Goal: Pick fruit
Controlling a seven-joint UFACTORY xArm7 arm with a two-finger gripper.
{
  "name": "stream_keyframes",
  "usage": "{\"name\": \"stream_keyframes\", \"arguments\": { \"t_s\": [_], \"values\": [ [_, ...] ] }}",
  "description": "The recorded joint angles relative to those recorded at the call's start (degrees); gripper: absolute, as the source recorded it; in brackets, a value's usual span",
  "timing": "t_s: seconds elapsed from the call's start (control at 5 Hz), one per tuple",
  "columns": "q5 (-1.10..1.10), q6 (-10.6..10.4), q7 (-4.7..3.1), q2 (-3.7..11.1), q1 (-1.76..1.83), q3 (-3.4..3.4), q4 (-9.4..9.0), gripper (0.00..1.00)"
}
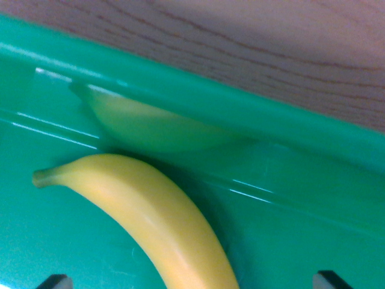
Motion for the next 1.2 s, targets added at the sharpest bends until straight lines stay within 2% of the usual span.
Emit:
{"name": "stream_keyframes", "arguments": {
  "t_s": [0.2, 0.4, 0.6, 0.8, 1.0, 1.2],
  "values": [
    [0.0, 0.0, 0.0, 0.0, 0.0, 0.0, 0.0, 0.0],
    [-0.1, -2.15, -0.87, 0.68, 0.03, -0.05, -1.4, 0.0],
    [-0.1, -2.15, -0.87, 0.68, 0.03, -0.05, -1.4, 0.0],
    [-0.2, -4.11, -1.67, 1.3, 0.07, -0.09, -2.68, 0.0],
    [-0.2, -4.11, -1.67, 1.3, 0.07, -0.09, -2.68, 0.0],
    [-0.29, -5.92, -2.41, 1.87, 0.09, -0.13, -3.86, 0.0]
  ]
}}
